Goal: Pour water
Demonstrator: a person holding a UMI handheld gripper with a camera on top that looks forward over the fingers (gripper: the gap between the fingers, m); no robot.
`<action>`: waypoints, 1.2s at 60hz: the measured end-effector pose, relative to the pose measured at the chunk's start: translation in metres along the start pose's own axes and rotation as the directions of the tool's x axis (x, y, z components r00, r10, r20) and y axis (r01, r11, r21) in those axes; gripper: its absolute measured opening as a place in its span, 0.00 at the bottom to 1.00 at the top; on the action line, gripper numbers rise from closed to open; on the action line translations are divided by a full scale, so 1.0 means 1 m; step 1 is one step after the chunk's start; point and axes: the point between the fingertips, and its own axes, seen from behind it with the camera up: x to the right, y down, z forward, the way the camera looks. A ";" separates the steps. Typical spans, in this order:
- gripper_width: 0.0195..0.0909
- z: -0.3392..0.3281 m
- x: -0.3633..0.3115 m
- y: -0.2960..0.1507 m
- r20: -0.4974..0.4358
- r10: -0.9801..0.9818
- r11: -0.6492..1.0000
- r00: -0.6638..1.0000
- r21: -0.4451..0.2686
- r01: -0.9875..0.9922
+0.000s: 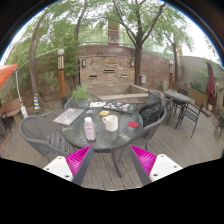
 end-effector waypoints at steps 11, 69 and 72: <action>0.89 -0.009 -0.008 0.005 -0.028 -0.029 1.000 0.999 -0.005 0.029; 0.82 0.367 -0.161 -0.005 0.187 -0.011 0.964 0.982 0.262 -0.039; 0.44 0.377 -0.164 0.001 0.195 -0.049 0.972 0.980 0.234 0.002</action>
